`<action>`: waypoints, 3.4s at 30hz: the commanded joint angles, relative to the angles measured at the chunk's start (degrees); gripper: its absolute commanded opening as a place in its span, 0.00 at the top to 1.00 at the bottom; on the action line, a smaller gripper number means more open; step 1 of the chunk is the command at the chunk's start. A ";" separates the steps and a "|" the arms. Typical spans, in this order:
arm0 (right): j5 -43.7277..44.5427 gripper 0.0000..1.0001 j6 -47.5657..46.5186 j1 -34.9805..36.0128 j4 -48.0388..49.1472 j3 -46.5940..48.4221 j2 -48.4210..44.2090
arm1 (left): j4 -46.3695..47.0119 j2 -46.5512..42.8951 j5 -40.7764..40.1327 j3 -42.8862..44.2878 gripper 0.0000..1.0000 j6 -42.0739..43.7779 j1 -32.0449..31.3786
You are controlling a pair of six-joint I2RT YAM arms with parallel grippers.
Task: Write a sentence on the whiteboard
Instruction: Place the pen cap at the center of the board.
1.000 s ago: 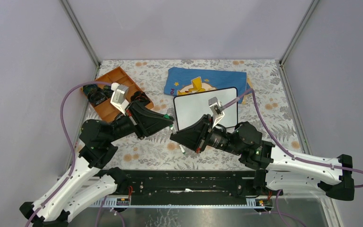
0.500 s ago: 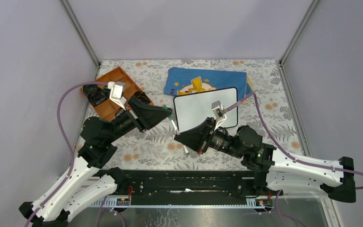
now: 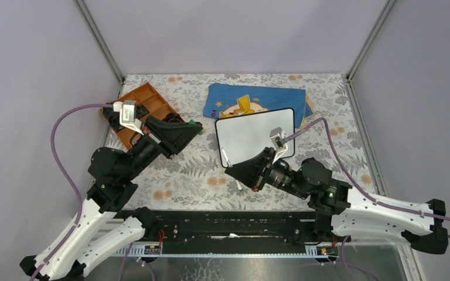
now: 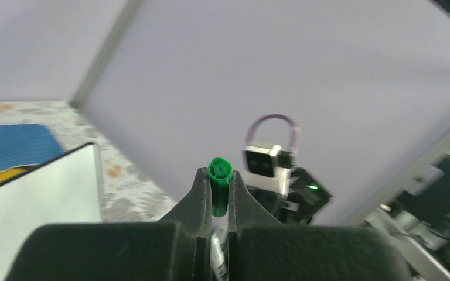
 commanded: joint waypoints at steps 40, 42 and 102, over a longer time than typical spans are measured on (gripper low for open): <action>28.11 1.00 -12.90 0.17 -28.86 -1.64 -8.06 | -34.93 49.69 -21.29 -5.50 1.00 10.47 9.91; 28.19 1.00 -14.01 0.23 -27.51 -1.73 -7.78 | -34.44 50.07 -20.95 -6.02 1.00 10.03 9.91; 25.06 1.00 -7.85 0.24 -30.09 -3.40 -10.29 | -34.33 43.02 -22.81 -8.99 0.58 7.69 8.68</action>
